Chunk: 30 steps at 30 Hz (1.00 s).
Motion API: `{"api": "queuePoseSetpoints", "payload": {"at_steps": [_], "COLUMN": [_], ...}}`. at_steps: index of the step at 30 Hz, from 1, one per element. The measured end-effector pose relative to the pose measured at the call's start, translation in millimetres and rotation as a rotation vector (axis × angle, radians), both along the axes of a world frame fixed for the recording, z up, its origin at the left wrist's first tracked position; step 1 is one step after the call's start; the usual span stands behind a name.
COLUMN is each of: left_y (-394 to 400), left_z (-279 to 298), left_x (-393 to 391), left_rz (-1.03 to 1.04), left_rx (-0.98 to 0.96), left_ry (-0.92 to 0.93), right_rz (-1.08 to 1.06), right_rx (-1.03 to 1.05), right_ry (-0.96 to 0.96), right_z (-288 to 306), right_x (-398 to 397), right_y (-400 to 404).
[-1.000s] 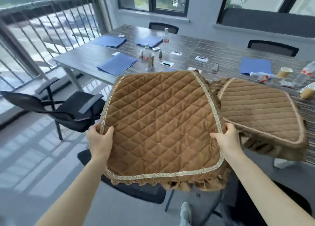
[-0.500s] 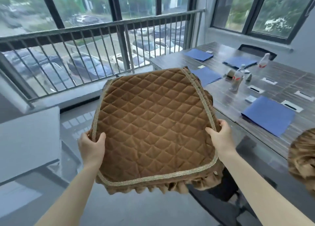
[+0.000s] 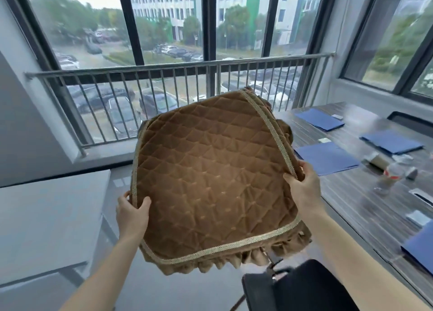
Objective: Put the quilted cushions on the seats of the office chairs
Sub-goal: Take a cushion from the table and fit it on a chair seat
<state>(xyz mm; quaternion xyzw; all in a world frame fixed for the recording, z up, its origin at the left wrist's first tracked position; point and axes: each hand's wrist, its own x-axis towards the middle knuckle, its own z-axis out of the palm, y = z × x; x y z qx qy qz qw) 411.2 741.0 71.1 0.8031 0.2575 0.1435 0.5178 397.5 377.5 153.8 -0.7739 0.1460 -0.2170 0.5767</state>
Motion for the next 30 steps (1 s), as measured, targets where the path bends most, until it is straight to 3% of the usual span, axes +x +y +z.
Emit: {"api": "queuePoseSetpoints", "payload": {"at_steps": [10,14,17,22,27,30], "left_y": [7.6,20.8,28.7,29.5,4.0,-28.1], "left_z": [2.0,-4.4,8.0,46.6,91.1,109.5], "left_x": [106.8,156.5,207.0,311.6,398.5,439.0], "left_rz": [-0.119,-0.118,-0.144,-0.420,-0.601,-0.745], "left_rx": [-0.054,0.043,0.099,0.178,0.616,0.776], "left_ry": [0.093,0.057,-0.085,-0.336,-0.728,-0.740], "right_rz": [0.058,0.115,0.126,0.156,0.142,0.120], "right_rx": [-0.067,-0.071,-0.266,-0.634,-1.024,-1.116], "right_ry": [-0.052,-0.110,-0.157,-0.180,-0.232,-0.204], "right_z": [25.7,53.9,71.3,80.4,73.5,73.6], "right_x": [144.6,205.9,248.2,326.2,389.8,420.8], "right_y": [10.4,24.6,39.6,72.3,97.0,98.8]}}
